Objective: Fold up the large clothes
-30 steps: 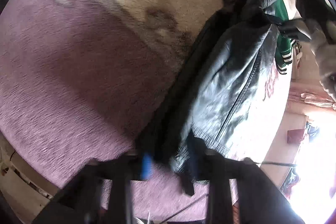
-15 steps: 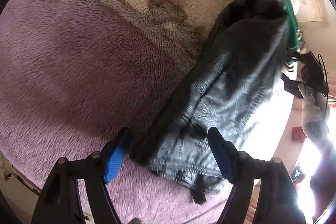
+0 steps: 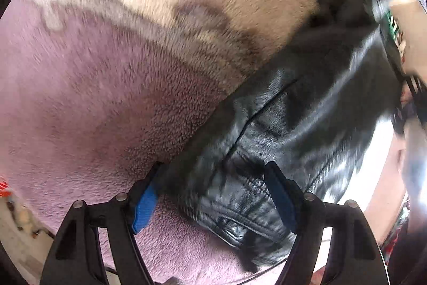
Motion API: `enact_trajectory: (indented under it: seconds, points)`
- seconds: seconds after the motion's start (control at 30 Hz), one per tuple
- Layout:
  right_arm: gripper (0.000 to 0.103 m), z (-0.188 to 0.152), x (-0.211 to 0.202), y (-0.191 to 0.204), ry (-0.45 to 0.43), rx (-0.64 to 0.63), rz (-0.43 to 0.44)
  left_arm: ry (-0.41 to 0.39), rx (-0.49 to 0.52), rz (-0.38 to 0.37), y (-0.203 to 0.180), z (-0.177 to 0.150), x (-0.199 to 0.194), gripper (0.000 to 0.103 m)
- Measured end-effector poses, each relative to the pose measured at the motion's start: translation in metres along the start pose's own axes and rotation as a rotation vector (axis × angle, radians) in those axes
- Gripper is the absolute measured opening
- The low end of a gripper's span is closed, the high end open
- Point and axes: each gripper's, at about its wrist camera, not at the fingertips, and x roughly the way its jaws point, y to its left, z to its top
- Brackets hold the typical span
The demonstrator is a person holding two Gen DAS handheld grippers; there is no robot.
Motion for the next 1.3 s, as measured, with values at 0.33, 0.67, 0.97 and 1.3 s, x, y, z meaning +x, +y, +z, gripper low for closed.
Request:
enact_trajectory:
  seconds: [0.33,0.67,0.97,1.3]
  points:
    - [0.062,-0.101,-0.169,-0.164,-0.003,0.557,-0.220,-0.042,0.109,0.095,-0.076,0.003,-0.033,0.074]
    - [0.075,-0.059,-0.232,-0.027,-0.112,-0.030,-0.532,-0.027,0.269,0.006,-0.191,0.000,-0.003,0.074]
    - [0.019,-0.002,-0.068,-0.018,0.148,-0.191,-0.595,0.026,0.131,0.021,-0.197,0.038,0.080,0.080]
    - [0.022,-0.033,-0.065,0.034,0.377,-0.383,-0.519,-0.017,0.115,0.101,-0.197,0.033,0.040,0.080]
